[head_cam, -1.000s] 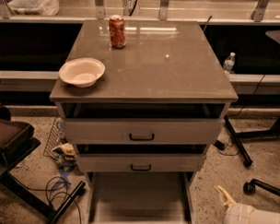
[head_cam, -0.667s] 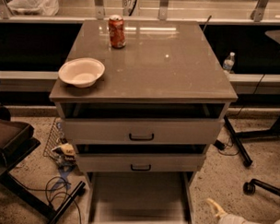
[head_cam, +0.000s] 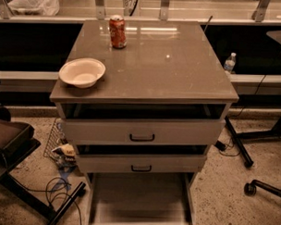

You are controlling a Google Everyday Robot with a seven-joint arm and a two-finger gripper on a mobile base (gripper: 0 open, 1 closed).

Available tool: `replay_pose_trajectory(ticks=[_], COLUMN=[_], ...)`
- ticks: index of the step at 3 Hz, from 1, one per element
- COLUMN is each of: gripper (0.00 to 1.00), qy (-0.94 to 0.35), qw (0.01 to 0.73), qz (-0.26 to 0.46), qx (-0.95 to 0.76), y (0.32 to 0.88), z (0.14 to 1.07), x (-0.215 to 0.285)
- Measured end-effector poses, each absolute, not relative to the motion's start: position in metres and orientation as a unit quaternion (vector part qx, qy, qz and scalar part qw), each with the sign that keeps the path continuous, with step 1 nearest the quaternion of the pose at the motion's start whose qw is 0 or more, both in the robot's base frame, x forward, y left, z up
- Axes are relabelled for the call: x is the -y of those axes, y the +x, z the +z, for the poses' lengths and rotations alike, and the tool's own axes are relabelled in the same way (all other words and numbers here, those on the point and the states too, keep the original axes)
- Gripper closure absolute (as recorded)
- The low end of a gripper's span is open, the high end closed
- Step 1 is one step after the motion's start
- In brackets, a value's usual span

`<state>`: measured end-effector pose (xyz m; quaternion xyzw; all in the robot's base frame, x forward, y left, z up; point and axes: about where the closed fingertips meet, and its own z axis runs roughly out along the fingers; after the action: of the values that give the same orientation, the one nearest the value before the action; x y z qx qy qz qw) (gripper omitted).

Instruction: Close bottom drawer

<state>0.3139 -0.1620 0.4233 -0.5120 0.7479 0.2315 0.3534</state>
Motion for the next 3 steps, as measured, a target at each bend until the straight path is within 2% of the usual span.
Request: replay_pose_trajectory(ticks=[1,2,3], gripper=[0.92,1.0,1.0], qy=[-0.533,-0.56,-0.569], qw=[0.322,0.281,0.277], qz=[0.225,0.197,0.168], qx=[-0.75,-0.754,-0.756], y=[0.304,0.295,0.304], z=[0.382,0.353,0.344], x=[0.147,0.137,0.136])
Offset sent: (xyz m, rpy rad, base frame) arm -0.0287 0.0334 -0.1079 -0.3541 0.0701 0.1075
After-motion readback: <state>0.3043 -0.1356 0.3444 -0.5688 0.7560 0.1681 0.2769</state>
